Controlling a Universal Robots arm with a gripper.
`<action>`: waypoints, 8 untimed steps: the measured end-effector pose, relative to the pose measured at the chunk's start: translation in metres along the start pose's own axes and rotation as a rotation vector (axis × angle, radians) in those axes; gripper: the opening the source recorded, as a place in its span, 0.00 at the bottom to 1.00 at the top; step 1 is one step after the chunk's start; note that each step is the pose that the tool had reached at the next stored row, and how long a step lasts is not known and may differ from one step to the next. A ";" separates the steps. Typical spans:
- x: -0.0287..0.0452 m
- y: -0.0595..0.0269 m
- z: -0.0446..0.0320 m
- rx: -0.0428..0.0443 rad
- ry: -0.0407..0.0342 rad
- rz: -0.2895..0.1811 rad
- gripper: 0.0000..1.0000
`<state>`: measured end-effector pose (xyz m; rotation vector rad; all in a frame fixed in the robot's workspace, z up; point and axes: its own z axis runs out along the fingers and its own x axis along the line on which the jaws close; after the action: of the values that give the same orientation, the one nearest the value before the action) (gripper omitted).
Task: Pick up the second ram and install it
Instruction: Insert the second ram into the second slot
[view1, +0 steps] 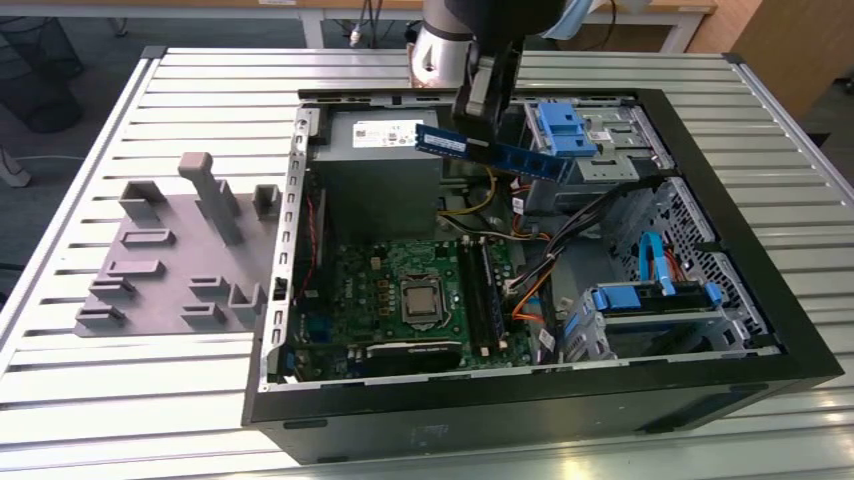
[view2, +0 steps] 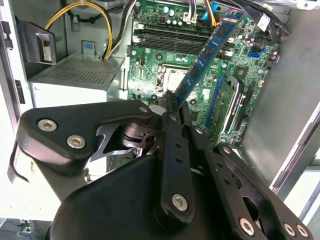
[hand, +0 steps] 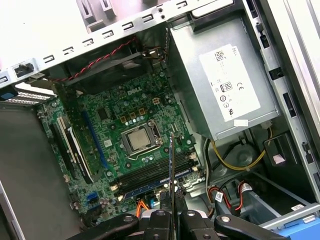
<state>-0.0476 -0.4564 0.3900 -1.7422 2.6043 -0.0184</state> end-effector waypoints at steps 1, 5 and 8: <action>0.0000 0.0000 0.0001 0.0000 0.0000 0.004 0.14; 0.0000 0.0000 0.0003 0.0000 0.0002 0.015 0.14; 0.0000 0.0000 0.0004 0.0000 0.0002 0.019 0.14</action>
<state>-0.0476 -0.4564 0.3896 -1.7176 2.6206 -0.0186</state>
